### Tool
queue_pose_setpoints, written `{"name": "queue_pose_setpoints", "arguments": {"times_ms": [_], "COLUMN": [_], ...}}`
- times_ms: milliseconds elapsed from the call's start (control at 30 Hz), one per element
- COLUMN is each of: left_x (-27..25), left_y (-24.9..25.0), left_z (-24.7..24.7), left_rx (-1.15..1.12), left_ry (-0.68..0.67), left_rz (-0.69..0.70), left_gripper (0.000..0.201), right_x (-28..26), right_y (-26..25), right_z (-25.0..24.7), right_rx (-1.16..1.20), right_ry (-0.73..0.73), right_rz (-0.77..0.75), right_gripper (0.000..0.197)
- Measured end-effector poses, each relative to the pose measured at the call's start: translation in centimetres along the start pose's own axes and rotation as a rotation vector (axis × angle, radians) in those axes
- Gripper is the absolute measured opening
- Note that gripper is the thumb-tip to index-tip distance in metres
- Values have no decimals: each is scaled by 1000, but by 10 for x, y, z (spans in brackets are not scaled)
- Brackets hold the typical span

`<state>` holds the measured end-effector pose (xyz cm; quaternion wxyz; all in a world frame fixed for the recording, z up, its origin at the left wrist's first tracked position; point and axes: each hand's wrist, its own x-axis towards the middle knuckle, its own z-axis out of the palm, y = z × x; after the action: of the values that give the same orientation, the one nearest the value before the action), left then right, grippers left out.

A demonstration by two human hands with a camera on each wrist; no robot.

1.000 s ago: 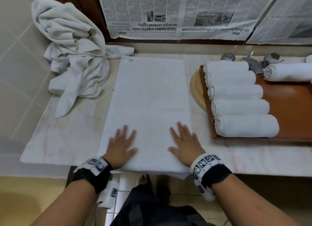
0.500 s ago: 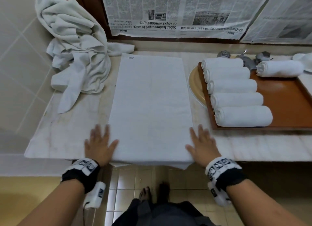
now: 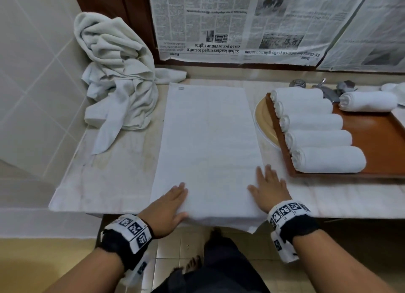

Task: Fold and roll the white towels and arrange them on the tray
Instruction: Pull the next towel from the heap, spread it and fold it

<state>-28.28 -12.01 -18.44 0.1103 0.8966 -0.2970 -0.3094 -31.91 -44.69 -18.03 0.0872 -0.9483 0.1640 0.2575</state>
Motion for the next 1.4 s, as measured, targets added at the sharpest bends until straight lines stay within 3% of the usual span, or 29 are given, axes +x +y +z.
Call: {"name": "queue_pose_setpoints", "arguments": {"times_ms": [67,133,167,233,333,467,533,600,667,700,767,833,900,1000,1067,1133,1267,1333,1400], "left_x": [7,26,37,60,78,89,100,116,134,143,155,160,169,191,208,220,235,248,264], "left_y": [7,24,33,37,-4,-58,-48,-19,3,0,-29,-64,-75,-43,-35,-59,-104,-83,-57], "left_z": [-20,-36,-40,-40,-38,-68,-81,-86,-84,-82,-90,-106,-127,-146,-145,-147,-173,-192,-201], "left_rx": [-25,-2,14,40,164,85,130,176,165,165,160,129,100,113,86,94,108,89,85], "left_ry": [79,203,197,61,-7,129,202,226,80,-3,-40,59,136,218,85,-11,146,238,216], "left_rz": [-45,4,42,69,-127,-486,-426,-182,35,50,-105,-368,-478,-209,-55,-124,-493,-411,-178], "left_gripper": [81,67,66,70,93,79,77,79,95,102,100,89,80,74,70,72,73,70,66], "right_x": [1,-4,-5,-1,28,62,70,77,87,95,114,130,141,153,167,189,233,241,244], "right_y": [-12,-45,-62,-81,-63,-26,-37,-63,-79,-77,-58,-37,-37,-79,-99,-95,-78,-98,-125], "right_z": [-7,-5,-1,8,2,-37,-49,-48,-38,-37,-46,-63,-79,-88,-85,-87,-122,-138,-143], "right_rx": [1,5,9,8,0,59,84,108,58,14,-19,-7,13,83,56,-11,81,208,226], "right_ry": [46,60,43,-25,-64,-12,55,25,-66,-86,-91,-70,-57,-37,-98,-111,-42,3,-8], "right_rz": [-35,-214,-307,-392,-251,-7,-65,-225,-340,-360,-310,-174,-102,-275,-380,-345,-124,-143,-268], "right_gripper": [74,75,74,73,72,75,76,75,77,78,78,79,82,79,77,77,76,71,68]}}
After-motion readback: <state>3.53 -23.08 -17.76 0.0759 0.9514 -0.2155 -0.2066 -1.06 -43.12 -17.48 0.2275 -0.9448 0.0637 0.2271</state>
